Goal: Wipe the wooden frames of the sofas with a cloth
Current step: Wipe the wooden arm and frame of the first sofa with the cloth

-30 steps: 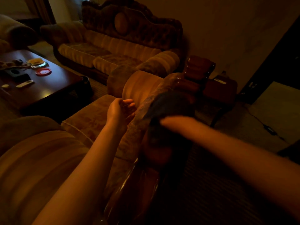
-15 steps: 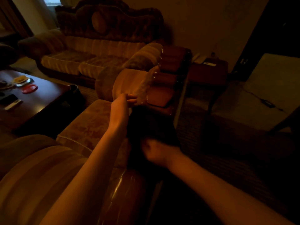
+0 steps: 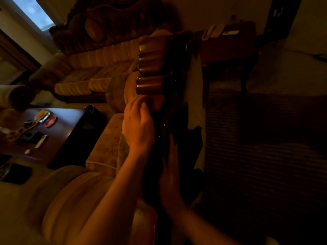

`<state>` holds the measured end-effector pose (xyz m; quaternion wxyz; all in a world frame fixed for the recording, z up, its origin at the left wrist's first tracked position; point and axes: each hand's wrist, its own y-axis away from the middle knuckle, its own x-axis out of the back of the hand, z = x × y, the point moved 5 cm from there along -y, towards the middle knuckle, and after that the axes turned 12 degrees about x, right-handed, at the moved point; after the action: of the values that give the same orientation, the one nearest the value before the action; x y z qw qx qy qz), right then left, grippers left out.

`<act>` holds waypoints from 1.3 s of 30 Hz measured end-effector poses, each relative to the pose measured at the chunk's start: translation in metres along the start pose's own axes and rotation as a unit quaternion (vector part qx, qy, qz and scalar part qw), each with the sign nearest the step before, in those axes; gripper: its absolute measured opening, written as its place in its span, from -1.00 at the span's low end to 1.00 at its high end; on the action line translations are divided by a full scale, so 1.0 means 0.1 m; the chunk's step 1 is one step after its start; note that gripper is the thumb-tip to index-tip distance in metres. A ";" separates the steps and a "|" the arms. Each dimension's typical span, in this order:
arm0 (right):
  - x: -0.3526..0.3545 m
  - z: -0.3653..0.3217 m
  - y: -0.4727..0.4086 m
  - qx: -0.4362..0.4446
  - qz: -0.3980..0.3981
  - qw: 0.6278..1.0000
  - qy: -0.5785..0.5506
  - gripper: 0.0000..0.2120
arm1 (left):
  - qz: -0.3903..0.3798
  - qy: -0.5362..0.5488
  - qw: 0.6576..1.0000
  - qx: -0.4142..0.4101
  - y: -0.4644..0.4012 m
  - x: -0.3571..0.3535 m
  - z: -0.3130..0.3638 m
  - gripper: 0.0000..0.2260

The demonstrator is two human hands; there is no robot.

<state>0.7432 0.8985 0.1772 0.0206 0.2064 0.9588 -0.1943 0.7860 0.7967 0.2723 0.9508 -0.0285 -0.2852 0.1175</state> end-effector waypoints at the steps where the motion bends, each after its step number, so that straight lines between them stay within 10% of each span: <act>1: -0.04 -0.05 0.15 -0.021 -0.008 1.000 0.016 -0.43 | -0.010 0.028 1.000 0.004 -0.01 0.01 -0.02 -0.63; 13: 0.11 0.28 -2.44 -0.052 0.008 0.998 -0.021 -0.47 | 0.031 0.010 0.999 -0.010 0.00 0.02 0.05 -0.71; 23: -0.06 -0.18 -0.14 0.096 -0.053 0.993 0.046 -0.50 | -0.006 0.100 0.995 0.011 0.02 0.04 -0.02 -0.68; 33: 0.07 0.25 -2.04 -0.066 0.034 0.994 -0.080 -0.34 | -0.017 0.097 0.995 0.016 -0.07 0.03 -0.08 -0.68; 39: 0.09 -0.01 -1.35 0.002 -0.019 0.996 -0.090 -0.54 | -0.012 0.119 0.993 -0.002 -0.06 0.03 -0.07 -0.70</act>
<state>0.6806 0.7892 0.2263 0.1030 0.1699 0.9564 -0.2142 0.7940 0.7915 0.2690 0.9793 -0.0408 -0.1707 0.1008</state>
